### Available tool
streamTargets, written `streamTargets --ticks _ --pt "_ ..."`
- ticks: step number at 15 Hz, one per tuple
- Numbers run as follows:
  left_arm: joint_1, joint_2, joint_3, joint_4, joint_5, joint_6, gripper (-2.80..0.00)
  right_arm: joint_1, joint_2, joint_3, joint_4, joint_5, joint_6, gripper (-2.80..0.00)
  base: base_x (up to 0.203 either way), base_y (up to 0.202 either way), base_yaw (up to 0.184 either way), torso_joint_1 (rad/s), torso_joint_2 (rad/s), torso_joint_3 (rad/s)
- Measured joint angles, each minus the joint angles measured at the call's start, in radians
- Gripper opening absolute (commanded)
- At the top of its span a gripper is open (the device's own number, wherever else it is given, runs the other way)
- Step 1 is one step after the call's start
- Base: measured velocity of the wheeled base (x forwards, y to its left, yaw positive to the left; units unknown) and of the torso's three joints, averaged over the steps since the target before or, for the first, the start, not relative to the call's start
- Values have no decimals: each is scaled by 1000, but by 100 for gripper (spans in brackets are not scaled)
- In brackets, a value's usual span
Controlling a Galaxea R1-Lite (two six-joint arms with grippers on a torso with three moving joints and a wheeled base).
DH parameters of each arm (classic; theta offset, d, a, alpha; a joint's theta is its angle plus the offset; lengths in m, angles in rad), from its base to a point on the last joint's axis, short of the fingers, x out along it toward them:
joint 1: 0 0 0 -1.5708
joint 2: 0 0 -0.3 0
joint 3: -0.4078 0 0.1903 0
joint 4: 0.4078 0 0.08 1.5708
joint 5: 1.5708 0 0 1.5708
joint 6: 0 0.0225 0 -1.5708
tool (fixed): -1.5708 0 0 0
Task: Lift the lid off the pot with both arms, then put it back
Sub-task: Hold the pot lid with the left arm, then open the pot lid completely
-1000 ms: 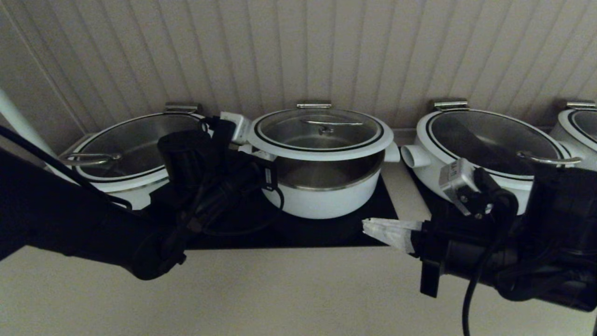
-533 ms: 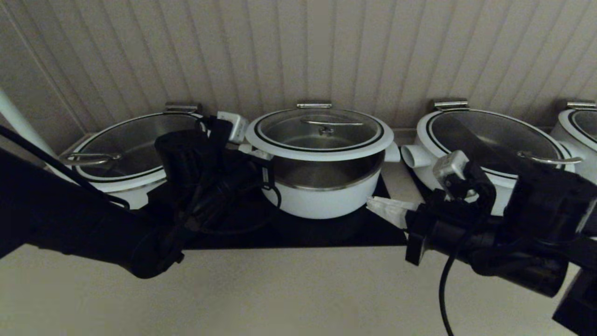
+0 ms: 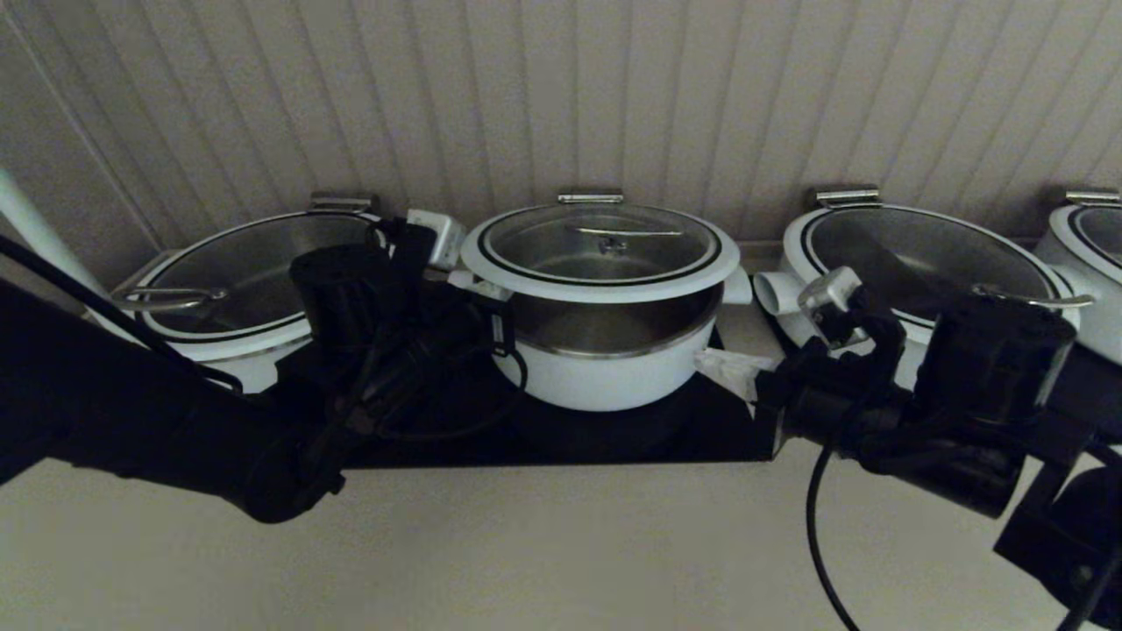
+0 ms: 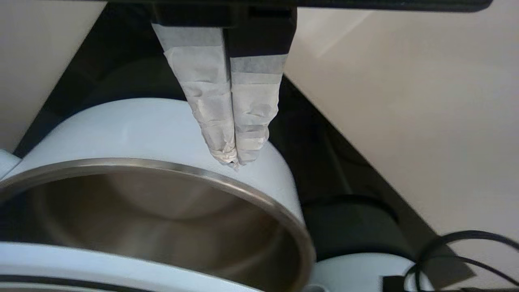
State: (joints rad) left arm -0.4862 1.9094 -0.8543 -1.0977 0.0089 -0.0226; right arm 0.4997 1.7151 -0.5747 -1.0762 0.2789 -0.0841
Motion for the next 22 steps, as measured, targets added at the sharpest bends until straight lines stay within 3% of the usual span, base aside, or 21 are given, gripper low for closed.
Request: streamTargets --ticks 15,22 --pt "14 3 1 0 0 -2 -280 -25 150 -175 -66 -3 -48 -280 0 0 0 0 0 0" --pt "15 4 2 0 0 -1 -280 -95 167 -208 -77 -3 -80 -280 0 0 0 0 0 0"
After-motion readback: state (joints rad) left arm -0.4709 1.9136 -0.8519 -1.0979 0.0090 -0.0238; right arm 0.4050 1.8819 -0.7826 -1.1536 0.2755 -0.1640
